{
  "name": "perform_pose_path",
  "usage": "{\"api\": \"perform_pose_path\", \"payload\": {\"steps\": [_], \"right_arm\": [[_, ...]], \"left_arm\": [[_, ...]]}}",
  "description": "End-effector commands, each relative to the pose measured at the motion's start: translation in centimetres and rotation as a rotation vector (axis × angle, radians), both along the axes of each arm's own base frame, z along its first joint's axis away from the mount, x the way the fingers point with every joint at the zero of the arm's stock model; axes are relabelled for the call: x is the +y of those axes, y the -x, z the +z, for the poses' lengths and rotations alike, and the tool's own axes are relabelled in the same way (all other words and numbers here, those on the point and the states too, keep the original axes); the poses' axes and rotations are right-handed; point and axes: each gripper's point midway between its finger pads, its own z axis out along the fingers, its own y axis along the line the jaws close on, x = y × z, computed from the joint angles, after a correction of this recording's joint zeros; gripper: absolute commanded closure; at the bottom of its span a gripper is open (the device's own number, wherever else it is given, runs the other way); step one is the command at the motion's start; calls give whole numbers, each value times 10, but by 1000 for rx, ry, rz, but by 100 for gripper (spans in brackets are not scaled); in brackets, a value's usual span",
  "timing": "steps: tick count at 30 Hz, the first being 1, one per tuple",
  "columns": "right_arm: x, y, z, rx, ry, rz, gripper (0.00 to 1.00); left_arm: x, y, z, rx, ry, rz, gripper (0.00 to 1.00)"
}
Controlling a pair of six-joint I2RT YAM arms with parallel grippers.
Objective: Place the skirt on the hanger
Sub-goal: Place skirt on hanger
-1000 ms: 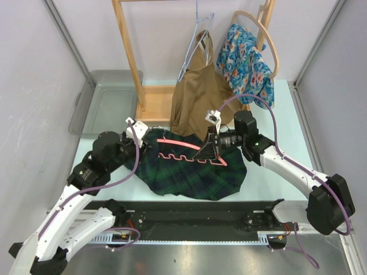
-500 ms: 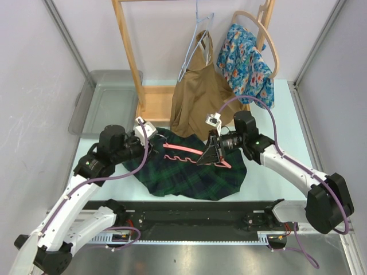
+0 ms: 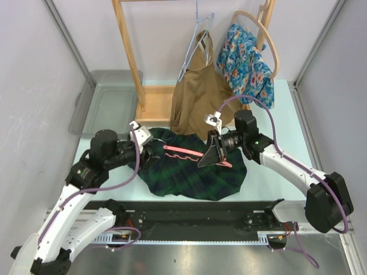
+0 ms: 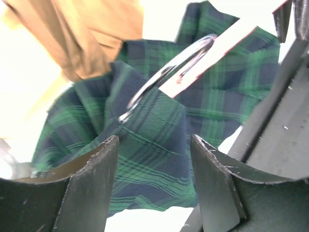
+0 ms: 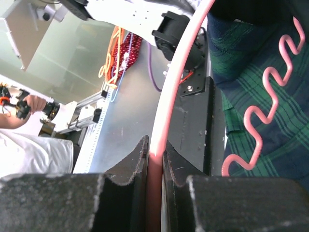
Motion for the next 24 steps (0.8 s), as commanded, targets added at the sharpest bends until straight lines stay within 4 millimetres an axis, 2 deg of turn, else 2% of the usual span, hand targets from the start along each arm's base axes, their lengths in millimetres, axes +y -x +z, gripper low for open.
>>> {"api": "perform_pose_path", "payload": {"steps": [1,4,8,10,12,16,20,24], "right_arm": [[-19,40,55,-203,-179,233,100],[-22,44,60,-216,-184,229,100],[-26,49,66,-227,-190,231,100],[-27,51,69,-233,-193,230,100],[-28,52,70,-237,-195,231,100],[-28,53,70,-230,-194,237,100],[-25,53,70,-231,-195,243,100],[-23,50,70,-238,-196,225,100]], "left_arm": [[14,-14,31,-178,63,122,34],[22,-13,44,-239,100,169,34],[19,-6,41,-211,111,140,37],[9,4,40,-177,132,70,40],[-4,17,38,-121,152,-24,47],[-23,40,49,-51,194,-187,51],[-31,45,55,-24,205,-252,58],[-34,42,42,28,188,-255,71]]}}
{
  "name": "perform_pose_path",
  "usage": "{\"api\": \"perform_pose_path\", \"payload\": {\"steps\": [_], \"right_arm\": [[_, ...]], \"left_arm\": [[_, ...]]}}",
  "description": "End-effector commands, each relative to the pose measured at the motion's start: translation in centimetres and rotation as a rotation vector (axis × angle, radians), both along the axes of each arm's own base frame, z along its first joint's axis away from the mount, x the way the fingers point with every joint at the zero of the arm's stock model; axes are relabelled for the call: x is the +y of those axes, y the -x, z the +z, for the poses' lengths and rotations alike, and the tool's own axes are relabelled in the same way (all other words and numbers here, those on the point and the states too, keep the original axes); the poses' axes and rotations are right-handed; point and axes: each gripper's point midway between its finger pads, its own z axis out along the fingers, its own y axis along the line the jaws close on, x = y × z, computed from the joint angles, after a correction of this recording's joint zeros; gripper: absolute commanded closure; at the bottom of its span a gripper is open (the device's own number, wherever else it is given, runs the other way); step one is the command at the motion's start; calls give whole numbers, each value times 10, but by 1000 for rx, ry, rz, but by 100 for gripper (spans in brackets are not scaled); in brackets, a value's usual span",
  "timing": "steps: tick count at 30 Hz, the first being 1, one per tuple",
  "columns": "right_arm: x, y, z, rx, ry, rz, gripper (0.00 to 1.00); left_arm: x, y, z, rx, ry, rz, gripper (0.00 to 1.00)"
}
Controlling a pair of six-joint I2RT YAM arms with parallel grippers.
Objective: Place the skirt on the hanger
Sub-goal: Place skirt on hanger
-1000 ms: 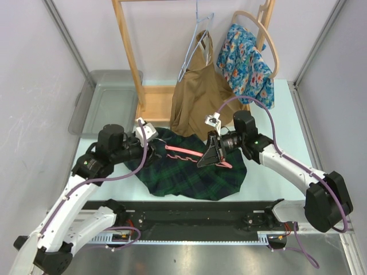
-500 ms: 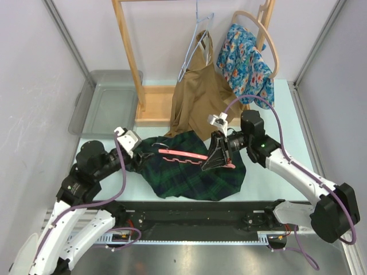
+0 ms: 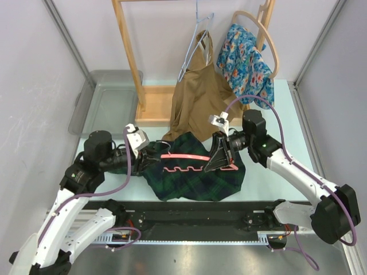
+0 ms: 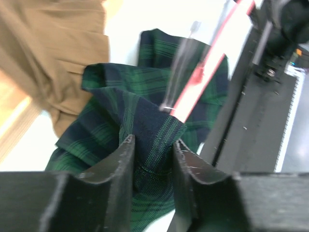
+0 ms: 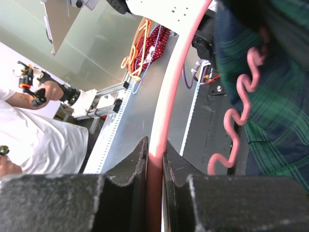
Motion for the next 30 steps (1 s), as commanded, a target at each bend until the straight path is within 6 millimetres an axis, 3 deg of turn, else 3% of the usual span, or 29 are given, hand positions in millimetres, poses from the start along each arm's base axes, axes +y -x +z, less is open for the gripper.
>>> {"api": "perform_pose_path", "payload": {"steps": [1,3,4,9,14,16,18,20,26,30], "right_arm": [[-3,15,34,-221,-143,105,100],[-2,12,34,-221,-139,78,100],[0,9,34,-219,-135,57,100],[5,-5,35,-217,-120,-38,100],[12,-33,36,-222,-100,-209,98],[13,-37,37,-225,-102,-231,87],[13,-47,35,-217,-86,-287,57],[12,-58,35,-225,-72,-359,42],[-3,-122,30,-267,11,-753,31],[-41,-183,18,-225,125,-1168,30]], "left_arm": [[-17,11,11,42,62,-107,78],[-18,12,6,65,61,-109,85],[-18,11,1,81,58,-105,100],[-17,12,-3,101,69,-92,100],[-16,15,-3,88,80,-91,100],[-16,18,-4,95,78,-99,100],[-14,17,-4,85,69,-89,100],[-10,17,-6,79,56,-65,100],[10,11,-11,44,3,58,100],[39,-10,-9,-40,-19,275,100]]}}
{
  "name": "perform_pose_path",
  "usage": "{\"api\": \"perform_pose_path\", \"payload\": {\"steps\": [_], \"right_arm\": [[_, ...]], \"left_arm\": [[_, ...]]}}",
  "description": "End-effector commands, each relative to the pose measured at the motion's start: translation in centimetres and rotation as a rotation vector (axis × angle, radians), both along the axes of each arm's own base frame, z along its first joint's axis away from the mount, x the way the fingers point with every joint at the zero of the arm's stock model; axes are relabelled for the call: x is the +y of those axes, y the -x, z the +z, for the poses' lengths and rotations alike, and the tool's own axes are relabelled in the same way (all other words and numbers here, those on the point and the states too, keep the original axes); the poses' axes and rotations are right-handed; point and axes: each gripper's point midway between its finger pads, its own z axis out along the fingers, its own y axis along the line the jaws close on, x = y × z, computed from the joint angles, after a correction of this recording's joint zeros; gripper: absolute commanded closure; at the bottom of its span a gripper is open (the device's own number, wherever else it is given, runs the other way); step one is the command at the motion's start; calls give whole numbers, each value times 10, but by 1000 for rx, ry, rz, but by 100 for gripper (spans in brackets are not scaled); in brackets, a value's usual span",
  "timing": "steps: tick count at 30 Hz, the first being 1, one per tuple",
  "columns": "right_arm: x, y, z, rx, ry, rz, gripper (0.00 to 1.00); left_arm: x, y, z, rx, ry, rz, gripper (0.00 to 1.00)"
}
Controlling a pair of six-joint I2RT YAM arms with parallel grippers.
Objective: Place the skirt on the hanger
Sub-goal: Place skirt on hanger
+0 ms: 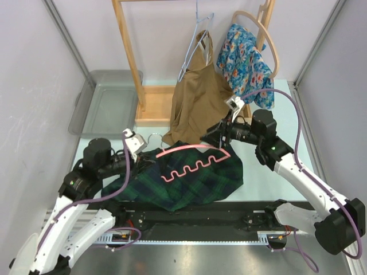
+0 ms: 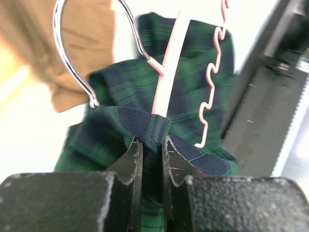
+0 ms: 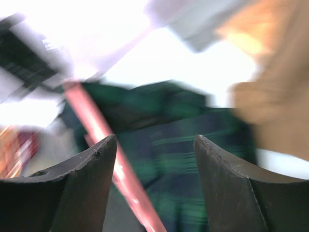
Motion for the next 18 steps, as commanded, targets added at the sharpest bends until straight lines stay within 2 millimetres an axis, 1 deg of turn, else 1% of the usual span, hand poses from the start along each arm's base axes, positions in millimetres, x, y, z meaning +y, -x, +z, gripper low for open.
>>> {"api": "perform_pose_path", "payload": {"steps": [1,2,3,4,5,6,7,8,10,11,12,13,14,15,16,17,18], "right_arm": [[-50,-80,6,-10,47,-520,30],[-57,-87,-12,46,87,-559,31],[-60,-91,-22,73,108,-576,32],[-63,-94,-30,98,129,-589,33],[-60,-94,-48,135,172,-574,33],[-55,-92,-53,138,187,-548,34],[-51,-91,-59,140,202,-528,35],[-39,-84,-64,121,228,-483,35],[-25,-80,-77,109,266,-444,34],[-14,-75,-78,91,271,-409,34],[-7,-74,-86,98,285,-388,34],[-3,-73,-89,95,287,-372,34],[7,-70,-88,79,280,-343,34],[12,-68,-92,80,283,-321,34],[19,-70,-96,71,280,-303,34],[29,-68,-94,45,266,-284,34],[34,-69,-94,30,262,-276,35]], "left_arm": [[30,-22,14,-112,6,239,100],[37,-25,12,-127,5,285,100],[45,-27,17,-159,17,335,100],[56,-32,19,-180,8,408,100],[63,-35,17,-187,4,448,100],[68,-35,22,-208,20,483,100],[75,-38,22,-212,14,528,100],[77,-39,22,-211,17,540,100],[88,-45,21,-208,3,618,100],[90,-48,20,-203,-5,638,100],[94,-50,18,-200,-10,663,100],[93,-52,16,-188,-20,669,100],[98,-55,15,-190,-28,695,100],[99,-56,15,-185,-24,714,100],[99,-58,13,-181,-33,717,100],[101,-60,13,-183,-38,732,100],[101,-60,11,-180,-45,727,100]]}}
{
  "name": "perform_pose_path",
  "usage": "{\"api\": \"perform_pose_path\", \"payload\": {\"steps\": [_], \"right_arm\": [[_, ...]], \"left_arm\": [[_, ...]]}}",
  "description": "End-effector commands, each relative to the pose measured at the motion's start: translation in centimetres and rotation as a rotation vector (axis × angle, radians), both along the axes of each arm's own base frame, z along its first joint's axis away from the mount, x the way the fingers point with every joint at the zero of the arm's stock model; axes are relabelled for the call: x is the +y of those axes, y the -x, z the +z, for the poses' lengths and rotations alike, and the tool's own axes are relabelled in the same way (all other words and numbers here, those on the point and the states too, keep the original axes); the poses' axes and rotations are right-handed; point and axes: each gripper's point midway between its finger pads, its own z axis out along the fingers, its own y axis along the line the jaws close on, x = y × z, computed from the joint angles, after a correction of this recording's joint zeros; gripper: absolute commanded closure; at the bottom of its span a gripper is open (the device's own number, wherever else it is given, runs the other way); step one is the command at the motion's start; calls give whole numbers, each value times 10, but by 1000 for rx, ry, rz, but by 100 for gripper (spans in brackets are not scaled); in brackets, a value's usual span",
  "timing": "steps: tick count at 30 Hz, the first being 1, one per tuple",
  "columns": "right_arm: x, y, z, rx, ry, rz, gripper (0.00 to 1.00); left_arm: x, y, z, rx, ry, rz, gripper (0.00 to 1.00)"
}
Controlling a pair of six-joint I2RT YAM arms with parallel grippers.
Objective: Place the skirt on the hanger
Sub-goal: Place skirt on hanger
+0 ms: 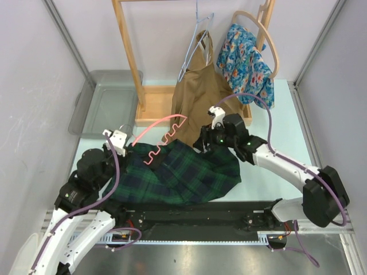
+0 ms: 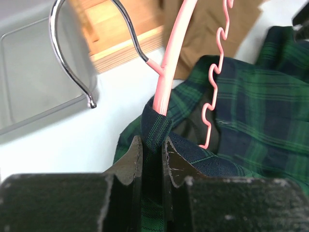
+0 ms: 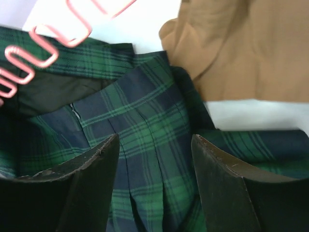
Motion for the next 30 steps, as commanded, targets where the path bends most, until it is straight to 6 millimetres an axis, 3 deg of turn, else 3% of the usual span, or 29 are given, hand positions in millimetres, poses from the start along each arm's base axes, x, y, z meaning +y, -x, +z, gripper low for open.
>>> {"api": "perform_pose_path", "payload": {"steps": [1,5,9,14,17,20,21,24,26,30], "right_arm": [[32,-15,18,-140,-44,56,35],[48,-35,17,-220,-63,-7,35],[71,-40,10,-264,-67,25,34],[86,-41,-23,-225,0,66,34],[93,-42,-29,-225,11,68,39],[95,-48,-38,-212,32,45,60],[94,-49,-40,-212,42,36,78],[89,-53,-42,-211,74,0,100],[82,-56,-41,-211,101,-37,100],[59,-56,-18,-240,141,-118,100]], "left_arm": [[8,-18,18,-74,31,99,100],[8,-21,16,-69,24,106,100],[8,-22,17,-69,20,105,100],[4,-23,16,-63,22,87,100],[3,-22,15,-60,25,84,100],[2,-22,14,-56,26,78,100],[2,-22,15,-56,28,77,100],[1,-21,14,-54,29,70,100],[1,-21,15,-58,27,67,100],[-1,-20,16,-62,30,52,100]]}}
